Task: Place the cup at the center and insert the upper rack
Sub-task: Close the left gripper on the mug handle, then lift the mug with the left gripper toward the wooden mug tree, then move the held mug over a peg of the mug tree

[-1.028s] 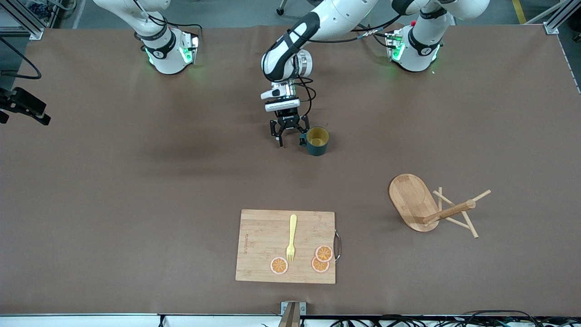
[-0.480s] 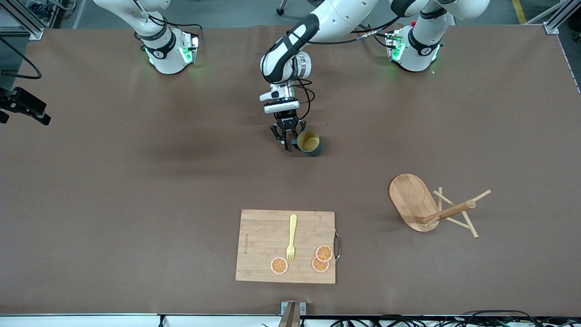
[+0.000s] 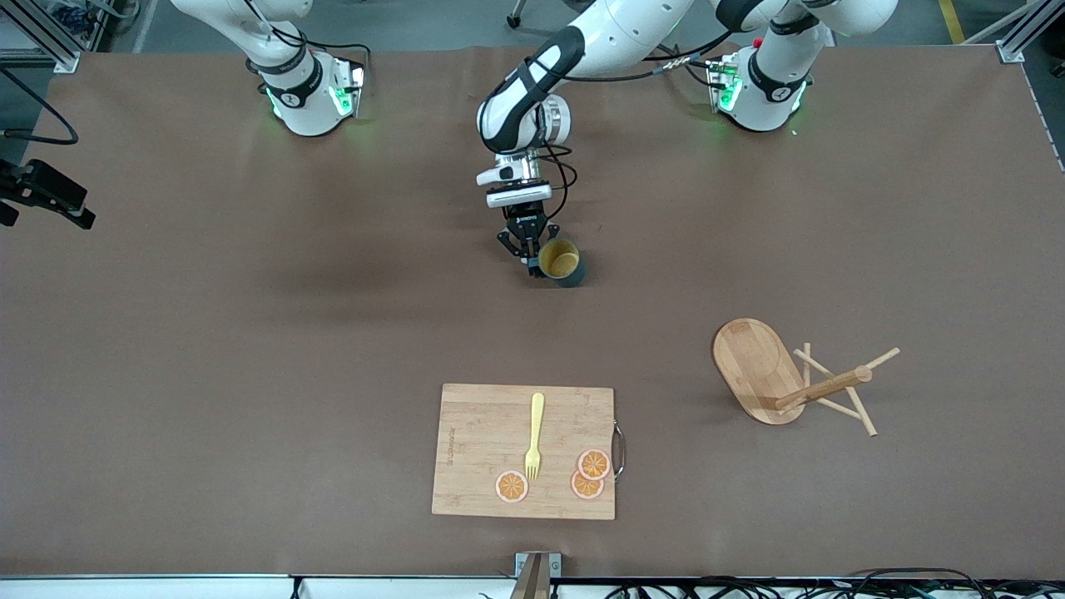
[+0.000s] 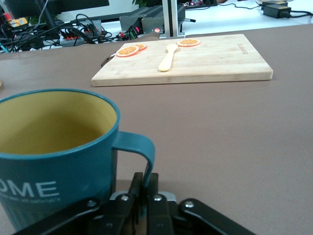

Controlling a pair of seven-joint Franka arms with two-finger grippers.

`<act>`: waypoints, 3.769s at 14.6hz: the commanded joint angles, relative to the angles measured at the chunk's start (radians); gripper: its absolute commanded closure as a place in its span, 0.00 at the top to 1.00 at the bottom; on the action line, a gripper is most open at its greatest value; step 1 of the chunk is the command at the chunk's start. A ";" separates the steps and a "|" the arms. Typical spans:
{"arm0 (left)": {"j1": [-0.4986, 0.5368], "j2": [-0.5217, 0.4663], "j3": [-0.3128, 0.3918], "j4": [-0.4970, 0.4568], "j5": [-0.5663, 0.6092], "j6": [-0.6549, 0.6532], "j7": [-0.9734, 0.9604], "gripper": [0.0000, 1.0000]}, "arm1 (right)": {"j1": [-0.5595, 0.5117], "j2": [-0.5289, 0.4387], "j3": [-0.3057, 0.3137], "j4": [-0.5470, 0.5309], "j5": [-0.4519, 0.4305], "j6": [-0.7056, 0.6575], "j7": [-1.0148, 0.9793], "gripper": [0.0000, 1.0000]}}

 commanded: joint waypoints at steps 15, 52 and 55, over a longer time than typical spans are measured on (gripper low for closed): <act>0.099 -0.241 -0.009 0.251 -0.600 0.091 0.433 0.00 | 0.007 -0.011 0.002 -0.007 -0.011 0.042 -0.007 1.00; 1.012 -0.828 -0.005 0.023 -2.323 0.074 1.326 0.00 | 0.027 -0.010 0.004 -0.011 -0.017 0.042 -0.009 1.00; 1.042 -0.806 -0.003 0.019 -2.381 0.065 1.325 0.00 | 0.027 -0.010 0.004 -0.011 -0.017 0.039 -0.007 1.00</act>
